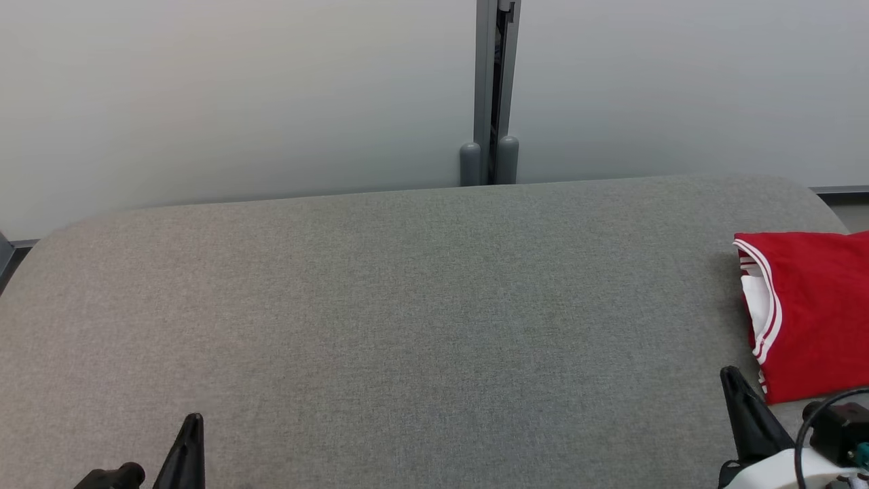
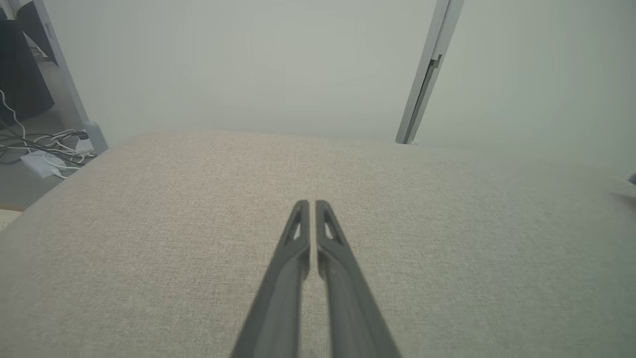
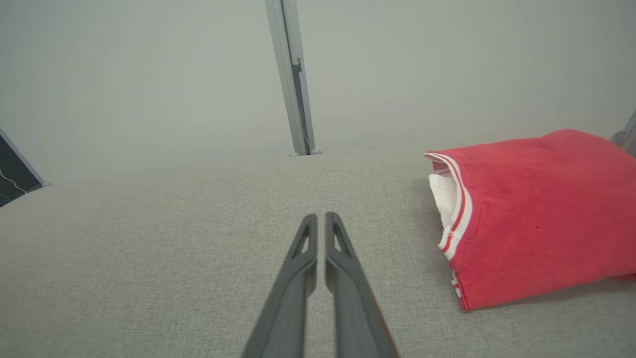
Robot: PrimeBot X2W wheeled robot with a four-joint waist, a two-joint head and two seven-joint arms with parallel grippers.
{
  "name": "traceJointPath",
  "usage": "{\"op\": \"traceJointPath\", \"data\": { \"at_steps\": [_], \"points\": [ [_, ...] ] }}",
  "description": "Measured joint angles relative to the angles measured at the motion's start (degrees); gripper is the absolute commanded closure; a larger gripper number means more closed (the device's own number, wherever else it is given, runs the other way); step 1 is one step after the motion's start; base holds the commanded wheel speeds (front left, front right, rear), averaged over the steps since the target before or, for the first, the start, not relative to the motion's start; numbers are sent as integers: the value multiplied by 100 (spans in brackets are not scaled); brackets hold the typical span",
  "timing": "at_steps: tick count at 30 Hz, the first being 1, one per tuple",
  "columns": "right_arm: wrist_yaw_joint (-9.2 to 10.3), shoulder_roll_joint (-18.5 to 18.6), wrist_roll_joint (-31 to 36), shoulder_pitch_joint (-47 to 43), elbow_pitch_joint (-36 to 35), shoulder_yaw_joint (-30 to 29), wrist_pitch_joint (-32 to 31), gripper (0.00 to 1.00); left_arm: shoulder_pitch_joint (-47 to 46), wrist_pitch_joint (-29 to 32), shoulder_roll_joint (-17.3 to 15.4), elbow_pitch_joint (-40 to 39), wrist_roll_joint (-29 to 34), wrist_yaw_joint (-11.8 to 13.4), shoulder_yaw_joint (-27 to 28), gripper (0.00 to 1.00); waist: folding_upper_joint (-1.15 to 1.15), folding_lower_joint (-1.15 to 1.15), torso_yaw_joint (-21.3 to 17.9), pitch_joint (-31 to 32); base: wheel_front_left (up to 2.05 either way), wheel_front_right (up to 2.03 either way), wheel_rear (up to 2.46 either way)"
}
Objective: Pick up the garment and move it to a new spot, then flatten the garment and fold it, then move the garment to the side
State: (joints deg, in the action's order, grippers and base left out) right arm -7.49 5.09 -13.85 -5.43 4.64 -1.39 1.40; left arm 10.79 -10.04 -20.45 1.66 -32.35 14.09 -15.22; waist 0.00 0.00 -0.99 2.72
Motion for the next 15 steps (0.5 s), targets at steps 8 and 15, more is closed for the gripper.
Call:
{"op": "traceJointPath", "data": {
  "at_steps": [8, 15],
  "points": [
    [0, -15, -934, 17, 45, -225, -320, 100, 17, -7, 196, -10, -711, -253, 56, 100, 0, 0, 7, -21, 0, 0, 0],
    [0, -44, -1619, 49, 103, -403, -547, 100, 16, -13, 352, -15, -1220, -450, 111, 100, 0, 0, 13, -37, 0, 0, 0]
  ]
}}
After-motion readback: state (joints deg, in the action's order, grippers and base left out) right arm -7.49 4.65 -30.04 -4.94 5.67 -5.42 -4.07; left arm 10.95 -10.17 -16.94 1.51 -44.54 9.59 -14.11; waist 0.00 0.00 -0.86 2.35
